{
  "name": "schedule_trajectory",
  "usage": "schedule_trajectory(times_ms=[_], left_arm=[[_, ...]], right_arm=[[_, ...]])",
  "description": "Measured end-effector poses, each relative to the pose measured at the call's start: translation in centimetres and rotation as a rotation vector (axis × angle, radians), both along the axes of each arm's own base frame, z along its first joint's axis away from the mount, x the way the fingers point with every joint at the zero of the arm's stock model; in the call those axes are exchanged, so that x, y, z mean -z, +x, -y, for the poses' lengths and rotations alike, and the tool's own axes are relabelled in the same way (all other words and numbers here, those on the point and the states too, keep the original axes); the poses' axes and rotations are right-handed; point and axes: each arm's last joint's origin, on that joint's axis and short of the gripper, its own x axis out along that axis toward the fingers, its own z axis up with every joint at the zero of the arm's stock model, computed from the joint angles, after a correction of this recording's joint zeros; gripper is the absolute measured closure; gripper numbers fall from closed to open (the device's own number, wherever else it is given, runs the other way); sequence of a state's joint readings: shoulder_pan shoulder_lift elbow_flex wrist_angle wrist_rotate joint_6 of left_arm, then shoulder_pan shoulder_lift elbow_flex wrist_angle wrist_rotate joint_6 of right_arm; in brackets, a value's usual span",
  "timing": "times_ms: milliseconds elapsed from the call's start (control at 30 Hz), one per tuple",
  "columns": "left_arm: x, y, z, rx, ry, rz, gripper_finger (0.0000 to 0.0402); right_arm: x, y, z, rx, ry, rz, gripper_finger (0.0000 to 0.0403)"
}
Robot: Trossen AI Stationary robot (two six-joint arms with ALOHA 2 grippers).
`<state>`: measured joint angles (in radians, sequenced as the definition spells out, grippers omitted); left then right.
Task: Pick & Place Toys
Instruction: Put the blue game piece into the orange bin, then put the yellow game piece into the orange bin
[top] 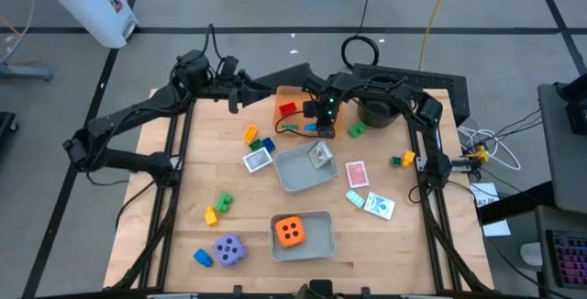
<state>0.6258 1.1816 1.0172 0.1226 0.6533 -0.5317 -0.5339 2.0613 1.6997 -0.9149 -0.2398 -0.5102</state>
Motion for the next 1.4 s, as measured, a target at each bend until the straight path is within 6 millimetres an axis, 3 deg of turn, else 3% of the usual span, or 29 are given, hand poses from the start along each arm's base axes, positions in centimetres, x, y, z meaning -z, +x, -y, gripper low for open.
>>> schedule_trajectory(times_ms=[267,600,800,967,1233,1400], left_arm=[[0.0,0.0,-0.1,-0.002,0.008,0.000,0.0215],[0.5,-0.7,-0.9,-0.004,-0.005,-0.042,0.0215],[3.1,-1.4,-0.8,-0.025,-0.087,-0.276,0.0215],[5.5,-1.8,0.4,-0.156,-0.131,-0.563,0.0215],[6.9,-1.9,1.9,-0.449,-0.171,-0.805,0.0215],[8.3,-1.0,2.6,-0.519,-0.157,-0.916,0.0215]], right_arm=[[-0.8,-0.3,-0.1,0.002,-0.008,0.008,0.0232],[-6.2,-1.2,-0.7,0.085,-0.071,0.182,0.0232],[-8.9,-1.6,-1.4,0.150,0.059,0.332,0.0232],[-9.8,-1.3,-1.9,0.233,0.127,0.385,0.0232],[-10.9,1.2,-3.8,0.286,0.176,0.535,0.0232],[-11.7,2.7,-5.8,0.247,0.192,0.626,0.0232]])
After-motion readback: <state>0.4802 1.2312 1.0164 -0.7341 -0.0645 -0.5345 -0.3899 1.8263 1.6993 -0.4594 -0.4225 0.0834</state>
